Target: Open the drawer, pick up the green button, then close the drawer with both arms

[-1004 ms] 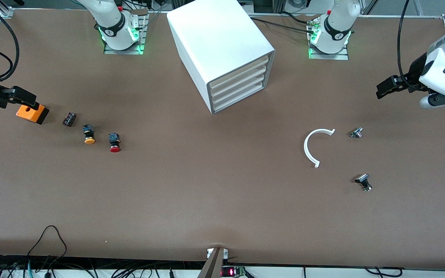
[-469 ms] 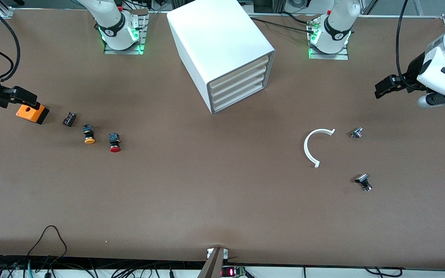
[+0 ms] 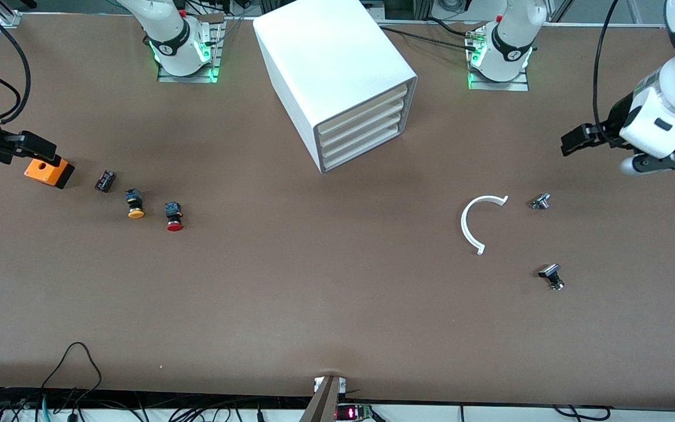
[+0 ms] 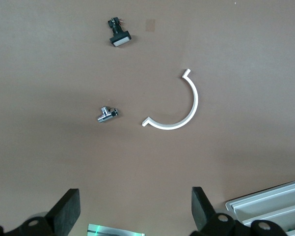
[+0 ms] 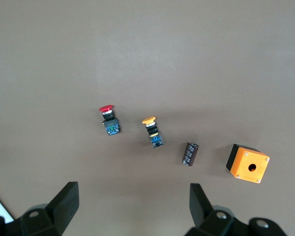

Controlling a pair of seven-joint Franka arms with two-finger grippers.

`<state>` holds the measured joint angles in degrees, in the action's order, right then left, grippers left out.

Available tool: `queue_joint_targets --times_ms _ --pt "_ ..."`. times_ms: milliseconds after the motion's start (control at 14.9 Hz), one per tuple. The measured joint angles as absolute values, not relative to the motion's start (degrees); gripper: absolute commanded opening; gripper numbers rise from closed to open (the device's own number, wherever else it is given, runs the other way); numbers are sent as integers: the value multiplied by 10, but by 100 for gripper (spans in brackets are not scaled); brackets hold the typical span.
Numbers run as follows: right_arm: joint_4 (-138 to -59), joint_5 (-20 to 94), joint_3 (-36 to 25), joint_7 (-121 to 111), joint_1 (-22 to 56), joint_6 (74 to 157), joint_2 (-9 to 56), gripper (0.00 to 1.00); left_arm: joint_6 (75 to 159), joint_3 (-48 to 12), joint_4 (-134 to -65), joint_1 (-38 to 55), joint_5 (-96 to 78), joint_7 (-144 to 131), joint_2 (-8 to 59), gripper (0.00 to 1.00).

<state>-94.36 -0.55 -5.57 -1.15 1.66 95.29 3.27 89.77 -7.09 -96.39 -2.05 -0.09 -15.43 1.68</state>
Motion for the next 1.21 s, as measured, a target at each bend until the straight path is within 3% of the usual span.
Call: queue_joint_targets --times_ms 268,536,1205 --pt "-944 -5 -56 -12 16 953 33 100 854 -77 -915 -12 3 -154 77 100" --pt "-946 -5 -54 -14 17 953 51 100 853 -100 -908 -7 -31 -153 130 100" --pt "-946 -3 -40 -29 86 985 111 100 944 -105 -1071 -2 -345 36 276 100"
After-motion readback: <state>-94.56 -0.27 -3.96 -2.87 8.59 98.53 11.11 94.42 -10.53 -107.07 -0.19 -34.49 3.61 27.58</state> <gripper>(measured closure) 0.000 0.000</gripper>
